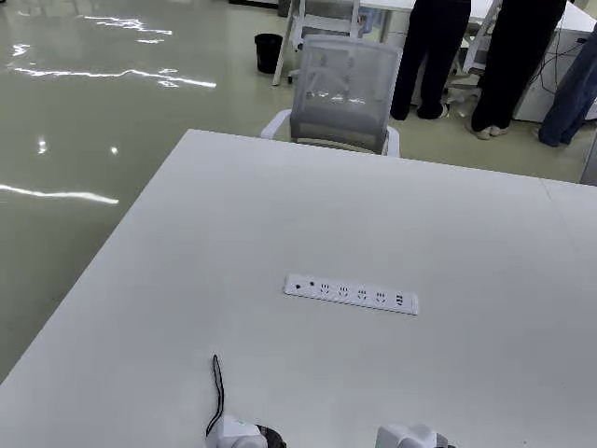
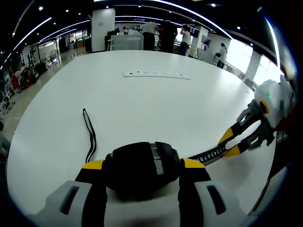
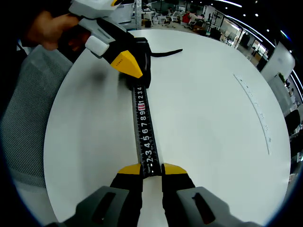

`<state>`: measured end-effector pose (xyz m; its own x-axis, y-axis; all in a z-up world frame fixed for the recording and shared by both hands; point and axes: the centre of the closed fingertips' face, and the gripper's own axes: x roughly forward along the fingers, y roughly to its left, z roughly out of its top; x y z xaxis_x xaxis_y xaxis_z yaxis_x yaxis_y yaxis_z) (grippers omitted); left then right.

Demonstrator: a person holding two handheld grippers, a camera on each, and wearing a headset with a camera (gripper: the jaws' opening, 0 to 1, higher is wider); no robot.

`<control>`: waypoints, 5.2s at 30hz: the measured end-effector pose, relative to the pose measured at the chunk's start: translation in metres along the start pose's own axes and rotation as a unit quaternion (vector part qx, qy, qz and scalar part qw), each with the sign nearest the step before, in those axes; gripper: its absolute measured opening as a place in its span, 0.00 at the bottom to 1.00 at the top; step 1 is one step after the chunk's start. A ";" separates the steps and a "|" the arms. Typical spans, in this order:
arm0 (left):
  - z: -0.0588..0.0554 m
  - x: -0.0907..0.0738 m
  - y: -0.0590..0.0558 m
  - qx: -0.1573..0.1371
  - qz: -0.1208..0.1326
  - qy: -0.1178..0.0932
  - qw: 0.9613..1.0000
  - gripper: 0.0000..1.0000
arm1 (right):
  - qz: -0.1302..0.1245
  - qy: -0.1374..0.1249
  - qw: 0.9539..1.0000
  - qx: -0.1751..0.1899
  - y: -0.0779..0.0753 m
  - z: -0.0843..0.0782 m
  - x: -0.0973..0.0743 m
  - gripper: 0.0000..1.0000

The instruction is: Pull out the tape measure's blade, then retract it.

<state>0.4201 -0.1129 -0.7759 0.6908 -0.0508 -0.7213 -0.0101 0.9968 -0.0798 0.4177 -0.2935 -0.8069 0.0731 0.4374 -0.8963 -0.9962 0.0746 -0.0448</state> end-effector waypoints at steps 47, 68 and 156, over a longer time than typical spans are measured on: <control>-0.001 0.002 0.001 -0.002 -0.001 0.002 1.000 0.57 | 0.007 -0.006 1.000 -0.007 0.003 0.024 0.012 0.13; 0.000 0.000 0.001 -0.002 0.000 0.001 1.000 0.57 | 0.009 -0.012 1.000 -0.009 0.004 0.033 0.017 0.13; 0.000 0.000 0.001 0.004 0.003 0.007 1.000 0.57 | 0.021 -0.048 0.998 -0.018 0.012 0.088 0.043 0.13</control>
<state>0.4201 -0.1119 -0.7759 0.6812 -0.0450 -0.7307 -0.0089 0.9975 -0.0697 0.4135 -0.1956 -0.8070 0.0327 0.5227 -0.8519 -0.9994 0.0229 -0.0244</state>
